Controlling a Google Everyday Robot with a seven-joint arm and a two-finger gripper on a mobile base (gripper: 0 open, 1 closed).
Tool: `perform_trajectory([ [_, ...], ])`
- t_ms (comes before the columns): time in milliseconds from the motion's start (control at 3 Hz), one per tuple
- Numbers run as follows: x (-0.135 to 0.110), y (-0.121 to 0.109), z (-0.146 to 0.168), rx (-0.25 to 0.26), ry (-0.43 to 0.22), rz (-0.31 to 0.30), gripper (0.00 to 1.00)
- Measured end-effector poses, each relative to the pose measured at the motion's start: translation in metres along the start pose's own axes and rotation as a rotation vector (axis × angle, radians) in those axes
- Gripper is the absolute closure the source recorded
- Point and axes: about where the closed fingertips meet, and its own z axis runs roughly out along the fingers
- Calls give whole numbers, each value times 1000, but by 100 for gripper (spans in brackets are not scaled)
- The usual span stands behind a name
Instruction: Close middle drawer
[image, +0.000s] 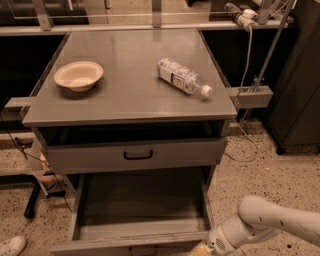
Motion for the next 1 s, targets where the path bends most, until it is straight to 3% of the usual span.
perform_trajectory([
  [1000,0,0,0,0,0,0,34],
])
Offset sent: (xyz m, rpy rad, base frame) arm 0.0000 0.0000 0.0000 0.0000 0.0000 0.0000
